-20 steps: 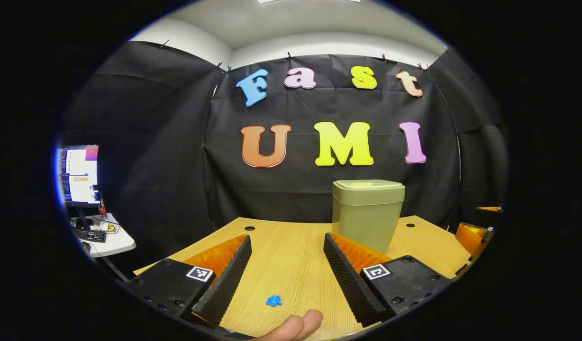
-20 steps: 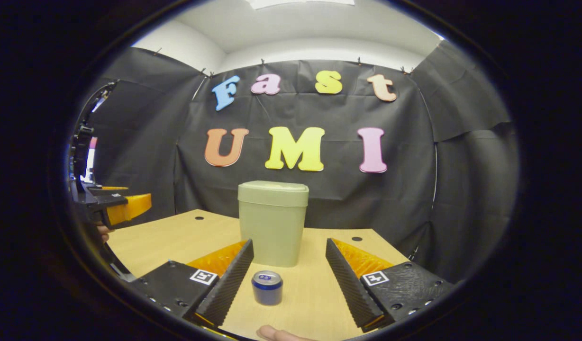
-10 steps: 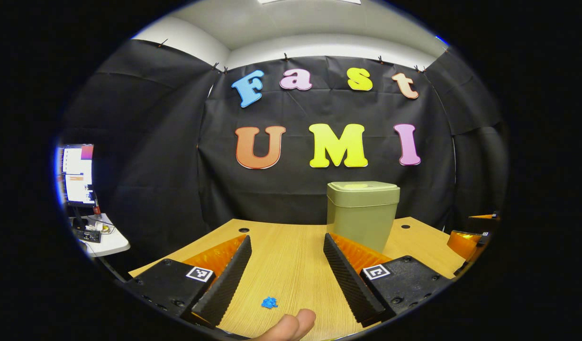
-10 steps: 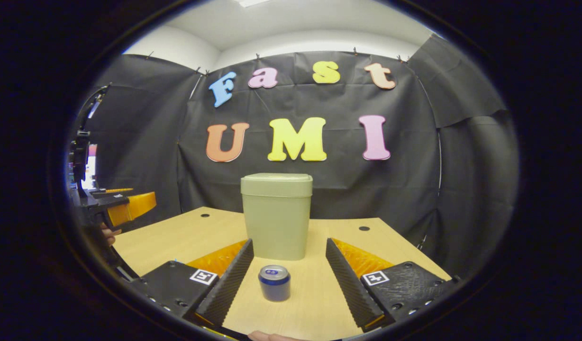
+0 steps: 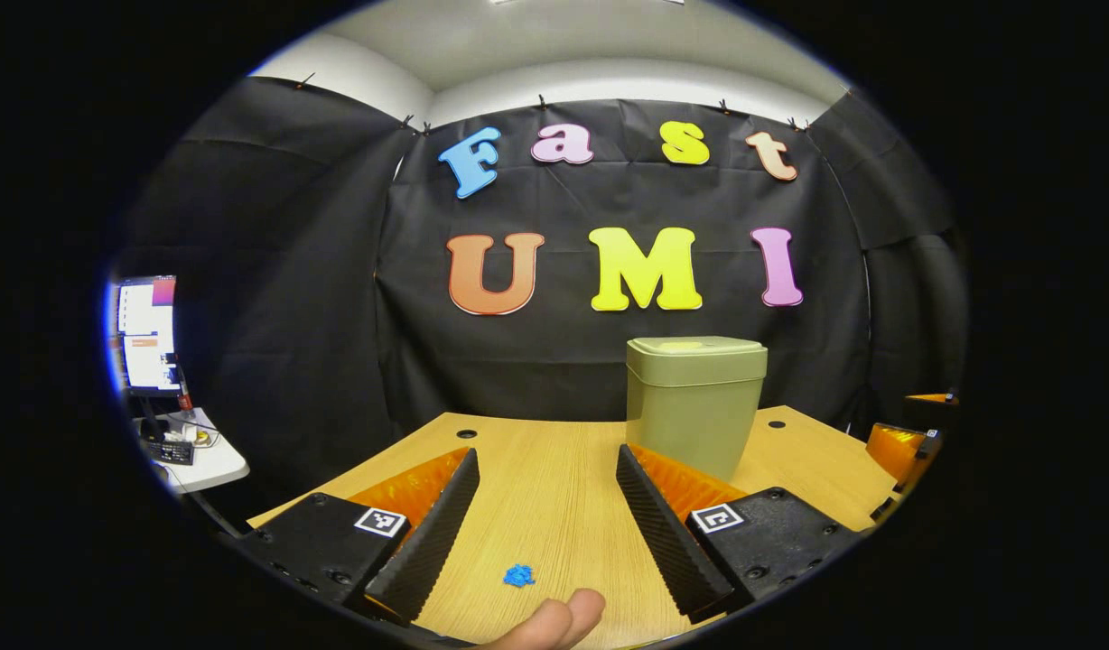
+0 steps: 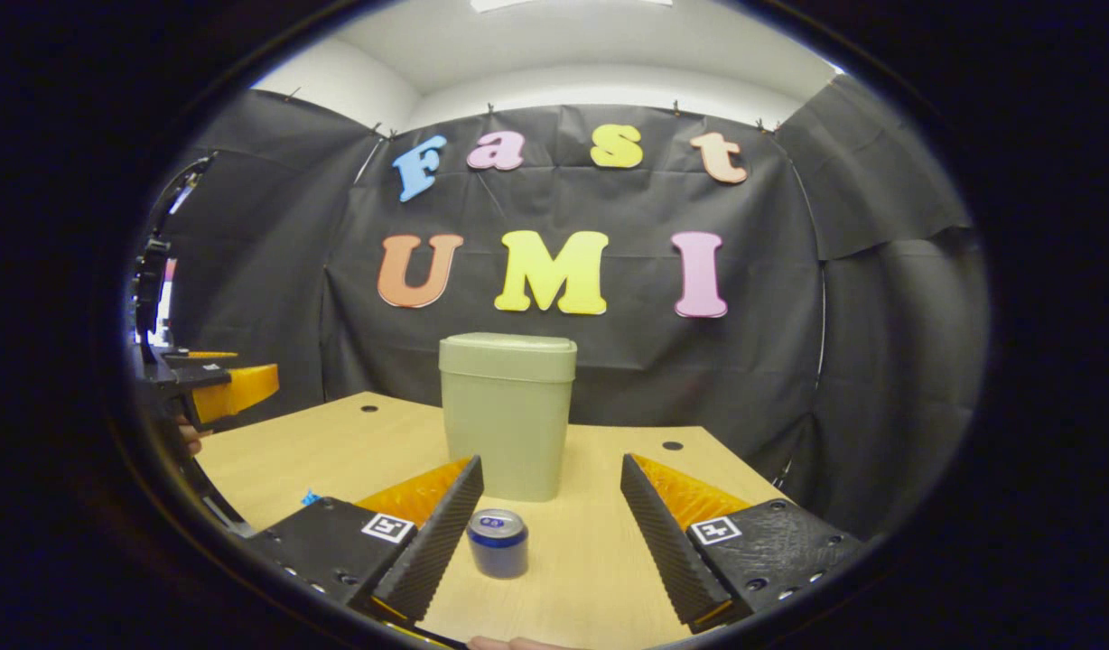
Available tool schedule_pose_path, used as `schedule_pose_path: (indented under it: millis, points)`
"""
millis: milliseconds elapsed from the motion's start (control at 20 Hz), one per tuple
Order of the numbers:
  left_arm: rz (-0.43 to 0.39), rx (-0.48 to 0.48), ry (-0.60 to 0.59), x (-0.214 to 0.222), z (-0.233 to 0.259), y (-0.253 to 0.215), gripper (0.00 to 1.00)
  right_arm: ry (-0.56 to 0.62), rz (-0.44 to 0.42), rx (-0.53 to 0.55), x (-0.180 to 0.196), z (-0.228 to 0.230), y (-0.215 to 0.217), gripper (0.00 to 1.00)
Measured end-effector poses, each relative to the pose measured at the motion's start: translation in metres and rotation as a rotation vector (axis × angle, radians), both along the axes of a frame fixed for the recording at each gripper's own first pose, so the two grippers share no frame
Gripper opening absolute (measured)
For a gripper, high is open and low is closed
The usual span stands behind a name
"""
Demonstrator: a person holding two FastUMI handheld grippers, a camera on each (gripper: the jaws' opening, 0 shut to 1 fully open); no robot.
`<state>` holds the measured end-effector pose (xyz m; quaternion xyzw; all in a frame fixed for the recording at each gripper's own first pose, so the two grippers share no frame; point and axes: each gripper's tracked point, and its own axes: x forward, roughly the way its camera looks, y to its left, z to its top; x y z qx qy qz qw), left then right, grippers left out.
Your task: Press the lid of the desktop garbage bin to open it, pick up the crumpled paper on the desktop and throw it into the bin, then pick up the pop can on the desktop and drop it into the bin, and finally close the garbage bin lid.
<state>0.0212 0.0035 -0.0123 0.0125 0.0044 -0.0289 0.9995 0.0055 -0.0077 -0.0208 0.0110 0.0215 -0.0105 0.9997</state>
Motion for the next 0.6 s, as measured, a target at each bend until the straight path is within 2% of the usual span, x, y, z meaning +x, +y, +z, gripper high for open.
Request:
schedule_pose_path:
  millis: [150,350,450,600]
  points:
    - [0.029,0.005,-0.006,0.002,0.001,0.013,0.98,0.002,-0.013,0.000,0.003,-0.001,-0.006,0.95]
    - [0.018,-0.003,0.008,0.003,-0.003,0.008,0.98,0.013,-0.031,0.039,0.011,0.000,-0.009,0.92]
    - [0.012,-0.006,0.009,0.002,-0.003,0.005,0.99,0.023,-0.055,0.052,0.019,0.000,-0.016,0.76]
    - [-0.004,-0.004,0.008,0.002,-0.003,0.001,0.98,0.040,-0.075,0.073,0.030,0.004,-0.018,0.32]
